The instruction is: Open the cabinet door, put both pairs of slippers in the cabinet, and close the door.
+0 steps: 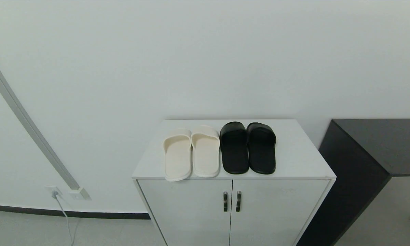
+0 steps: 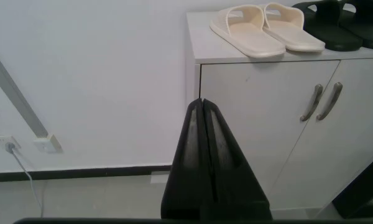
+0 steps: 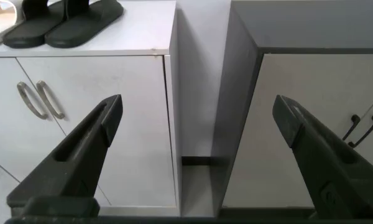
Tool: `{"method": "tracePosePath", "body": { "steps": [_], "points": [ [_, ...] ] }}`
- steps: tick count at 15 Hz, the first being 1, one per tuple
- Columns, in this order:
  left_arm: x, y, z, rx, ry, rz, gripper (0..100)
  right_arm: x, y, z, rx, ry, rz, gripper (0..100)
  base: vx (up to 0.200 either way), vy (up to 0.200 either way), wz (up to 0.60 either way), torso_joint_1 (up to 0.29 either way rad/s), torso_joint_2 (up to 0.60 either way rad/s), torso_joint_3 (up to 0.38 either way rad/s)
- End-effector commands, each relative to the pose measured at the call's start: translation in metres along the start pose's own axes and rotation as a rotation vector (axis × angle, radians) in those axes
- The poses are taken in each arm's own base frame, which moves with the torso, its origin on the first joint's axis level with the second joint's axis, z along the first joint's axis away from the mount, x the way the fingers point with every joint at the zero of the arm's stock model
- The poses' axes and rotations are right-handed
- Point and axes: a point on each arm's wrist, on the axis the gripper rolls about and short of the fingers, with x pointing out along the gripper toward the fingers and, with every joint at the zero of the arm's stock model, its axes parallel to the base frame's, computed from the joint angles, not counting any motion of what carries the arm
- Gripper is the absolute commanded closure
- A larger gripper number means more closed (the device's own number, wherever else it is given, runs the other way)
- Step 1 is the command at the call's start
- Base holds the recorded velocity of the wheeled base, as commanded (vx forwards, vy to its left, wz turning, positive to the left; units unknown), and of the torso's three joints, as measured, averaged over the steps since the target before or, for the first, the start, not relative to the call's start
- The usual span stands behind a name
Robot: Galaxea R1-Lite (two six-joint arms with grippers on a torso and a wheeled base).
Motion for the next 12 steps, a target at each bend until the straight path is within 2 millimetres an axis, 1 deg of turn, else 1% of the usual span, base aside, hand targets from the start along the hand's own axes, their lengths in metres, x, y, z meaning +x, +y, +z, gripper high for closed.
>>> {"method": "tracePosePath", "body": {
  "steps": [1,3,4,5,6,7,8,9,10,12],
  "points": [
    [0.000,0.000,0.000,0.000,-0.001,0.000,100,0.000,0.000,0.001,-0.003,-0.003,-0.005,0,0.000,0.000,0.00,0.000,0.00,0.000],
    [0.000,0.000,0.000,0.002,-0.001,-0.003,100,0.000,0.000,0.002,-0.018,-0.003,-0.009,0,0.000,0.000,0.00,0.000,0.00,0.000],
    [0.000,0.000,0.000,0.002,-0.001,-0.001,100,-0.002,0.000,0.012,-0.017,-0.041,-0.014,0,0.000,0.000,0.00,0.000,0.00,0.000],
    [0.000,0.000,0.000,0.003,-0.001,-0.001,100,-0.011,-0.002,0.061,0.052,-0.131,-0.002,0,0.000,0.000,0.00,0.000,0.00,0.000],
    [0.000,0.000,0.000,0.002,-0.001,-0.003,100,-0.007,-0.003,0.081,0.106,-0.071,0.018,0,0.000,0.000,0.00,0.000,0.00,0.000],
    [0.000,0.000,0.000,0.003,0.001,-0.001,100,0.003,-0.001,0.079,0.054,0.065,0.064,0,0.000,0.000,0.00,0.000,0.00,0.000],
    [0.000,0.000,0.000,0.002,-0.001,-0.001,100,0.014,0.000,0.073,0.018,0.172,0.101,0,0.000,0.000,0.00,0.000,0.00,0.000],
    [0.000,0.000,0.000,0.002,-0.001,-0.003,100,0.026,0.000,0.073,0.023,0.252,0.136,0,0.000,0.000,0.00,0.000,0.00,0.000],
    [0.000,0.000,0.000,0.002,-0.001,-0.001,100,0.041,0.001,0.077,0.032,0.309,0.169,0,0.000,0.000,0.00,0.000,0.00,0.000],
    [0.000,0.000,0.000,0.002,0.001,-0.003,100,0.075,0.003,0.086,0.033,0.341,0.213,0,0.000,0.000,0.00,0.000,0.00,0.000]
  ]
}}
